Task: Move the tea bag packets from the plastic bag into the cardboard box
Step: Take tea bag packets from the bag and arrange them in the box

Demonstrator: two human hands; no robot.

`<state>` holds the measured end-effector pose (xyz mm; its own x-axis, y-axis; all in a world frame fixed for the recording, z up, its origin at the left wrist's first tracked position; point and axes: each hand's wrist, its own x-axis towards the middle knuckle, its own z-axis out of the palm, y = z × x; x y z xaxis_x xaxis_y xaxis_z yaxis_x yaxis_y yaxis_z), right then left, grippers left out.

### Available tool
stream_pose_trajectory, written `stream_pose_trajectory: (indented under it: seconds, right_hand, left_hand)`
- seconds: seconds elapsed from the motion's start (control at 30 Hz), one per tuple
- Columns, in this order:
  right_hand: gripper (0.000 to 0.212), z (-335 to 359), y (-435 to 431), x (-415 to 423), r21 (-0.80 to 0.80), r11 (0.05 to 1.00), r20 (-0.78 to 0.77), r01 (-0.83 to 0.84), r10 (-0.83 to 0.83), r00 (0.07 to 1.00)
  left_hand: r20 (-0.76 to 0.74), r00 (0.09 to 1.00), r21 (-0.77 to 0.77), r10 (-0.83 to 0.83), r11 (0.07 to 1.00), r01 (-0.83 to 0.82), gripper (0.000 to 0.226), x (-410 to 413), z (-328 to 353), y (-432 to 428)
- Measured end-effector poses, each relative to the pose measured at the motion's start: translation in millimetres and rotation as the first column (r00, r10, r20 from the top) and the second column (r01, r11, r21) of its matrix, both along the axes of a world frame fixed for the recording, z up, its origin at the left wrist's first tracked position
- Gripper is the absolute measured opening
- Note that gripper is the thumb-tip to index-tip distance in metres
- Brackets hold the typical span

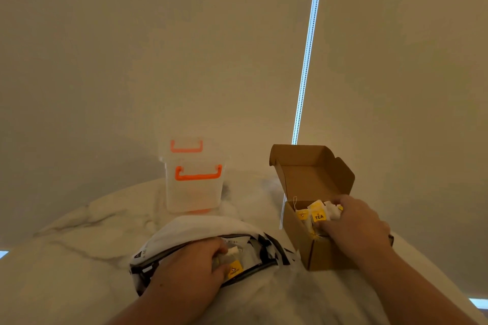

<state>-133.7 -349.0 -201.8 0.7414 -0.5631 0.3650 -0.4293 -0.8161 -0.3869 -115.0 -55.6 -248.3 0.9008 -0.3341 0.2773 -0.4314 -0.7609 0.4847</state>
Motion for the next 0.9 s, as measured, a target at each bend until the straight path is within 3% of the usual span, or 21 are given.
stream_pose_trajectory:
  seconds: [0.23, 0.3, 0.4, 0.47, 0.53, 0.63, 0.73, 0.9]
  right_hand:
    - [0.051, 6, 9, -7, -0.005, 0.997, 0.135, -0.08, 0.08, 0.988]
    - [0.042, 11, 20, -13, -0.023, 0.982, 0.218, -0.187, 0.188, 0.958]
    - [0.028, 19, 54, -33, -0.065, 0.89, 0.313, -0.452, 0.448, 0.837]
    - [0.019, 21, 81, -48, -0.09, 0.763, 0.24, -0.64, 0.64, 0.73]
    - [0.015, 22, 105, -55, -0.076, 0.619, 0.053, -0.782, 0.786, 0.617]
    - [0.02, 12, 119, -43, -0.035, 0.51, -0.206, -0.86, 0.838, 0.505]
    - [0.028, -8, 114, -23, -0.063, 0.599, -0.3, -0.798, 0.751, 0.587]
    - [0.038, -23, 108, -16, 0.062, 0.713, -0.223, -0.699, 0.692, 0.686]
  left_hand:
    - [-0.007, 1.0, -0.035, -0.009, 0.999, 0.009, 0.03, 1, -3, 1]
    - [-0.019, 1.0, -0.046, -0.012, 0.999, 0.012, 0.03, 2, -3, 1]
    - [-0.018, 1.0, -0.048, -0.006, 0.999, 0.005, 0.029, 3, -5, 0]
    - [-0.013, 1.0, -0.048, 0.011, 0.999, -0.011, 0.029, 4, -5, 0]
    - [-0.029, 0.999, -0.047, 0.02, 0.999, -0.021, 0.028, 5, -5, 0]
    - [-0.017, 1.0, -0.027, 0.017, 0.999, -0.017, 0.019, 8, -8, -1]
    - [-0.01, 0.999, -0.018, 0.053, 0.998, -0.053, 0.024, 10, -11, -1]
    - [-0.047, 0.998, -0.129, 0.044, 0.99, -0.05, 0.034, 9, -10, 1]
